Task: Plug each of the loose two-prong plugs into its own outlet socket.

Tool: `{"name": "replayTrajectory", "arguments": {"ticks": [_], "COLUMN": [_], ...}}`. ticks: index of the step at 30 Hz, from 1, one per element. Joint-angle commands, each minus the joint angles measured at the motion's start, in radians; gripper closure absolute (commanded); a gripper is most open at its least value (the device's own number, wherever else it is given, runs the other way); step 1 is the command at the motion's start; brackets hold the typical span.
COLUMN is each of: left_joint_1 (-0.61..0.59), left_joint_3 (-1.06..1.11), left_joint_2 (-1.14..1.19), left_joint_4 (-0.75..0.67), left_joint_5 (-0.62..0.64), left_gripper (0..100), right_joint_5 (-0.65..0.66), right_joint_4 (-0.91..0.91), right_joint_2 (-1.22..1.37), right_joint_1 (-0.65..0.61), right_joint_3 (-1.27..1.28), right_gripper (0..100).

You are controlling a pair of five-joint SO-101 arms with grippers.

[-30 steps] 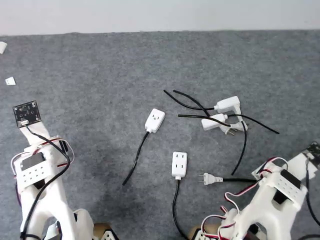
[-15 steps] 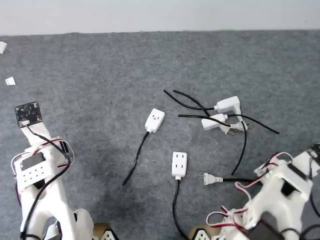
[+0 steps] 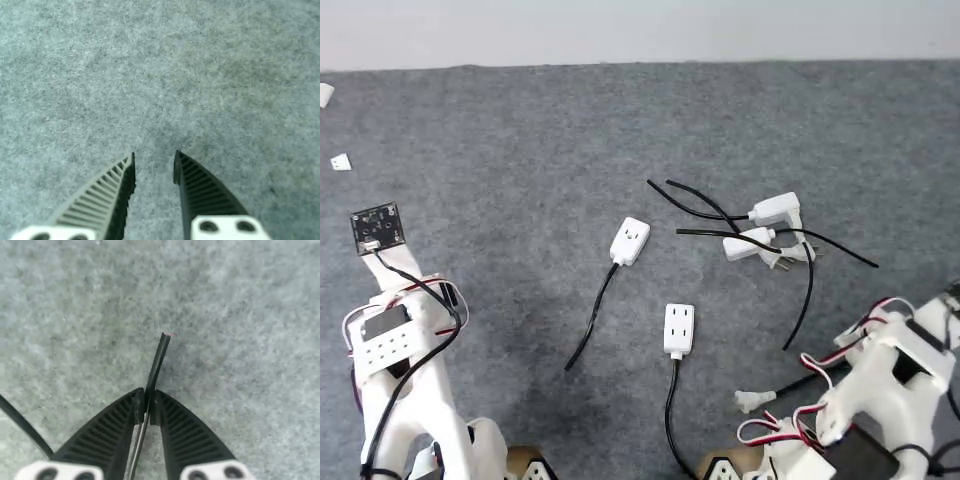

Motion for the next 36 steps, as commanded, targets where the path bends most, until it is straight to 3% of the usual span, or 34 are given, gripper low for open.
{"name": "replayTrajectory", "arguments": {"ticks": [1, 7, 14, 21, 27, 32, 36], "left_joint_1": [0.005, 0.005, 0.005, 0.005, 0.005, 0.005, 0.005], "left_joint_3": [-0.004, -0.004, -0.004, -0.004, -0.005, -0.005, -0.005], "left_joint_2": [-0.014, -0.014, -0.014, -0.014, -0.014, -0.014, -0.014], "left_joint_4": [0.003, 0.003, 0.003, 0.003, 0.003, 0.003, 0.002], "left_joint_5": [-0.008, -0.008, -0.008, -0.008, -0.008, -0.008, -0.008], "left_gripper": [88, 88, 88, 88, 88, 88, 88], "right_joint_5": [0.008, -0.04, -0.121, -0.046, 0.041, 0.041, 0.041], "right_joint_4": [0.102, 0.363, 0.372, 0.222, 0.163, 0.262, 0.447], "right_joint_2": [-0.004, 0.004, 0.01, 0.104, 0.269, 0.291, 0.254], "right_joint_1": [-0.051, -0.28, -0.438, -0.369, -0.308, -0.306, -0.306], "right_joint_3": [-0.149, -0.405, -0.54, -0.509, -0.52, -0.586, -0.677], "right_gripper": [99.1, 99.1, 99.1, 98.6, 87.5, 89.0, 96.6]}}
